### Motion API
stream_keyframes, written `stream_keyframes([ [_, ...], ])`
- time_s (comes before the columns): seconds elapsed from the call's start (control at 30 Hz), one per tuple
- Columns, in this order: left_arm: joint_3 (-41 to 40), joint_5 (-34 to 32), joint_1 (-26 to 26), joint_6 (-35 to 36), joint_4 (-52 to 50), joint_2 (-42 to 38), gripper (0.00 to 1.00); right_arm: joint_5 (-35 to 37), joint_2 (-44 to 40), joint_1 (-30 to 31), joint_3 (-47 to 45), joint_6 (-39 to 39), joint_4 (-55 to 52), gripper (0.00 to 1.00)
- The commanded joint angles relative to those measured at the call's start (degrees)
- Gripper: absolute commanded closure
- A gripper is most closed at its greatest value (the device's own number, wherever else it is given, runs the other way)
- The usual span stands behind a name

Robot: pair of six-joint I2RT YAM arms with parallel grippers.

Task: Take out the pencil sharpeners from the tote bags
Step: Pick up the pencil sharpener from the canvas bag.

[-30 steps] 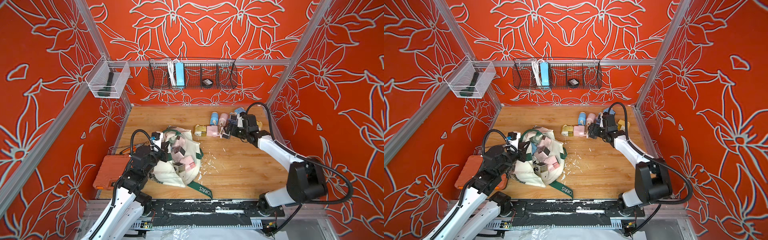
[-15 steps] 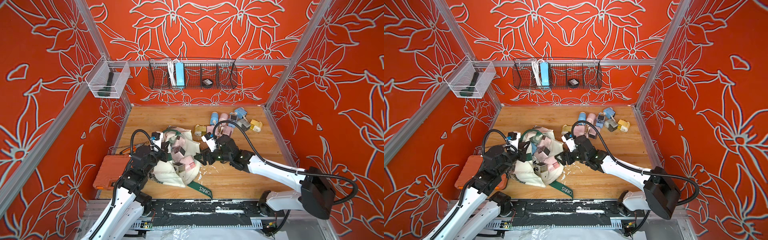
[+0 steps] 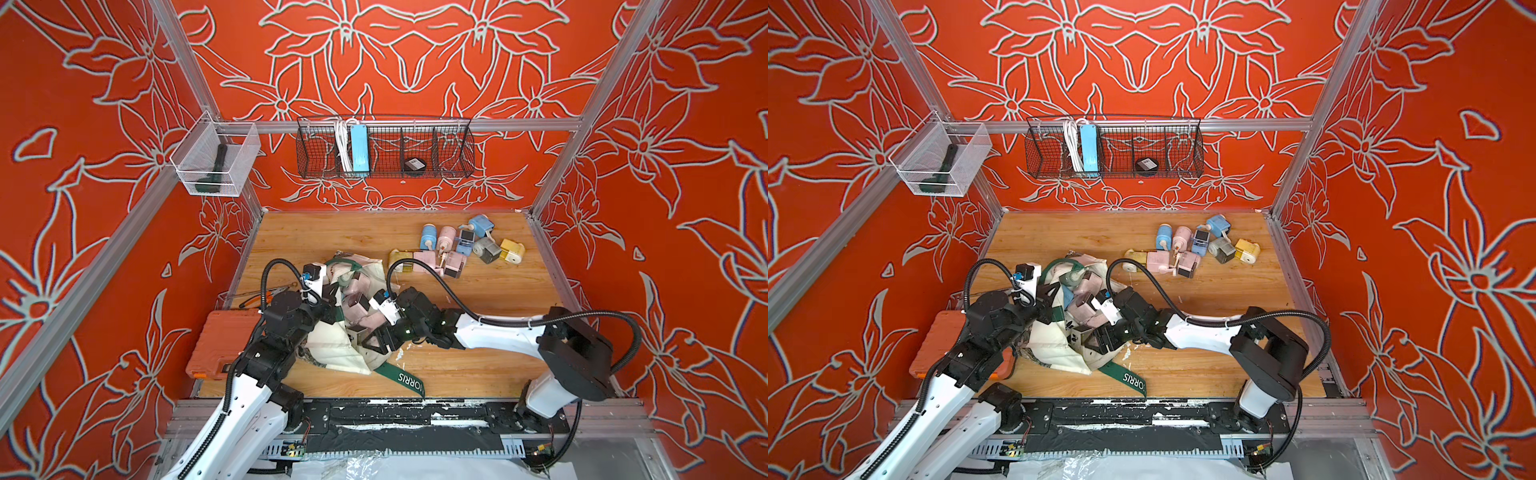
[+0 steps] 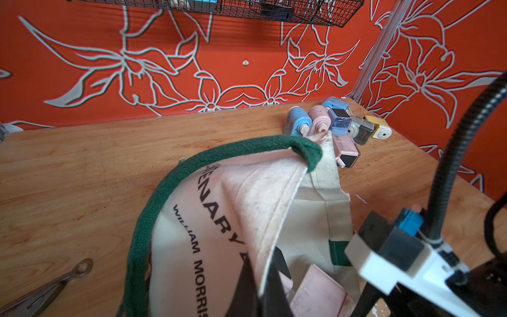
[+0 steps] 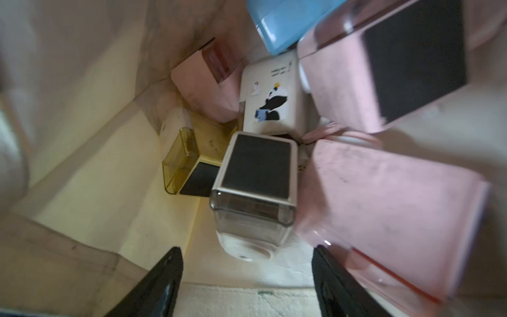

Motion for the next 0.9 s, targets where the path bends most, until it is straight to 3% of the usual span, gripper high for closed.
stream_keyframes([
  [0.0, 0.7, 0.4, -0.1, -0.5, 0.3, -0.1, 1.00, -0.4, 2.4, 0.9, 3.1, 3.8, 1.0, 0.27],
  [0.23, 0.7, 0.4, -0.1, -0.5, 0.3, -0.1, 1.00, 7.4, 6.6, 1.2, 5.5, 5.6, -1.4, 0.25],
  [0.43, 0.7, 0.6, -0.1, -0.5, 0.4, 0.4, 1.00, 8.9, 11.0, 1.4, 10.3, 2.8, -3.7, 0.28],
  [0.63, 0.7, 0.6, -0.1, -0.5, 0.4, 0.4, 1.00, 9.8, 10.2, 1.4, 11.3, 1.2, -4.2, 0.44],
  [0.87, 0.7, 0.7, -0.1, -0.5, 0.4, 0.0, 1.00, 8.9, 1.4, 1.4, 8.8, -3.5, -3.3, 0.62],
])
